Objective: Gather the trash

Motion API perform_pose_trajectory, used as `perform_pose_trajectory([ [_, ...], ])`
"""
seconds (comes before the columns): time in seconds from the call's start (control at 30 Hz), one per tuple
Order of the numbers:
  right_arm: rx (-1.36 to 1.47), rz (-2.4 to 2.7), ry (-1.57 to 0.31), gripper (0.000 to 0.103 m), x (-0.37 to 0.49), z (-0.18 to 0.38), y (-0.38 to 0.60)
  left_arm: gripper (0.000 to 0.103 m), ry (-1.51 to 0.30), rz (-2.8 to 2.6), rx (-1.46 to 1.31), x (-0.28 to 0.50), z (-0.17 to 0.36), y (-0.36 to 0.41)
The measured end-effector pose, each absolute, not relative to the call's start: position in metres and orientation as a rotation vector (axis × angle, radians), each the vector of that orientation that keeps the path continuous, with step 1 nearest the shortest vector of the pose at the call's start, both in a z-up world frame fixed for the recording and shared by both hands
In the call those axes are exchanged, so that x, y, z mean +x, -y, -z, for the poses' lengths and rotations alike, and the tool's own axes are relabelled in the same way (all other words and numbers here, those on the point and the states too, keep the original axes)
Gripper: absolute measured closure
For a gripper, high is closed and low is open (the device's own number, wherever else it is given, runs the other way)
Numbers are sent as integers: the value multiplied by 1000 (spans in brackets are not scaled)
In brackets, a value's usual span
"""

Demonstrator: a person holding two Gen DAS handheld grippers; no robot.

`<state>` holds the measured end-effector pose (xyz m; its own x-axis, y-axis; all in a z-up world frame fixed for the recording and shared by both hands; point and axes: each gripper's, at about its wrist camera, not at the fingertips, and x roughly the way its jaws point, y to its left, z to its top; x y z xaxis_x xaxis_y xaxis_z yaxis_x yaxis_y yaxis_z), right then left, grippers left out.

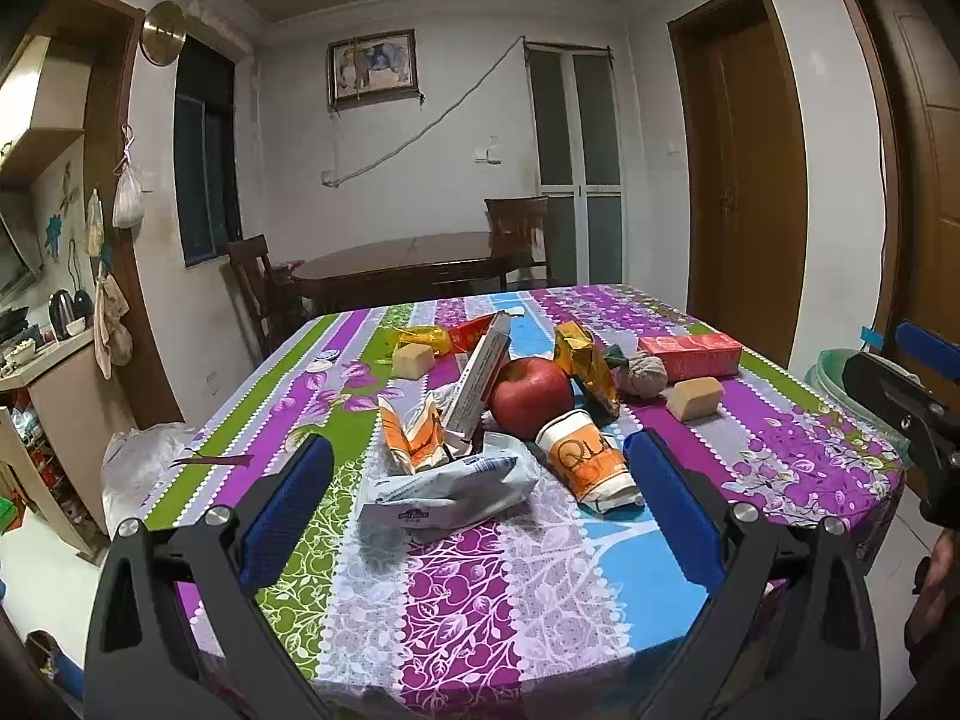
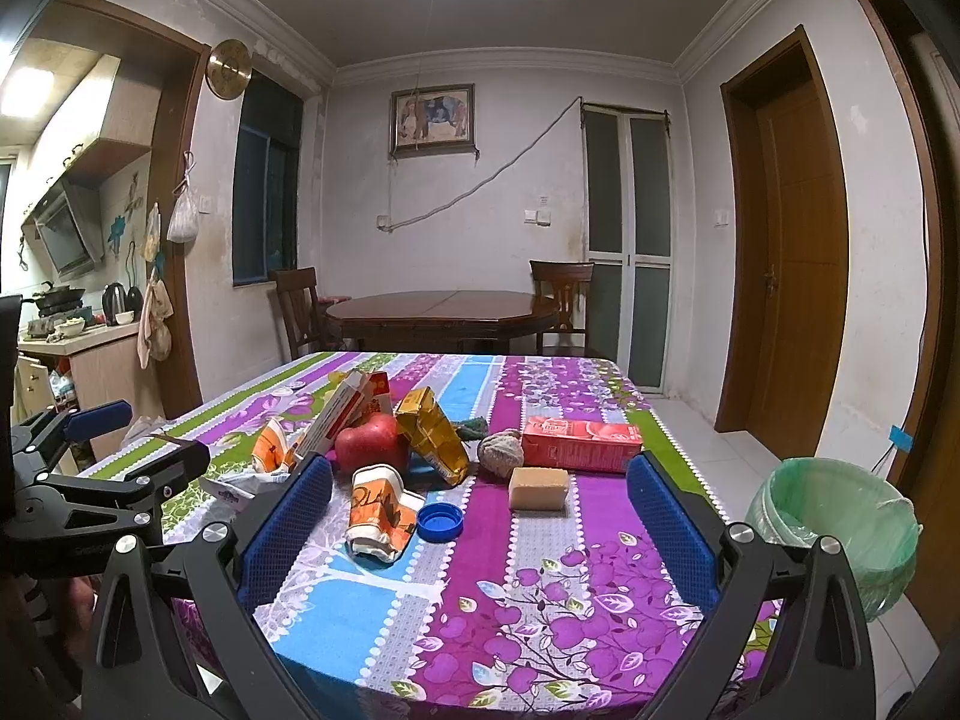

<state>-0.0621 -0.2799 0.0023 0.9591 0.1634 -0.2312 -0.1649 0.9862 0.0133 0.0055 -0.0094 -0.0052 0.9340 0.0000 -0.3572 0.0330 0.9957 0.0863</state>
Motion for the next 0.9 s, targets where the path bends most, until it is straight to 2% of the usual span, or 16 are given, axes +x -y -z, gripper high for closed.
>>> perform_pose_trajectory([
  [0.9, -9, -169, -239, 5, -62, 3, 277, 7, -377, 37, 79, 6, 5, 8],
])
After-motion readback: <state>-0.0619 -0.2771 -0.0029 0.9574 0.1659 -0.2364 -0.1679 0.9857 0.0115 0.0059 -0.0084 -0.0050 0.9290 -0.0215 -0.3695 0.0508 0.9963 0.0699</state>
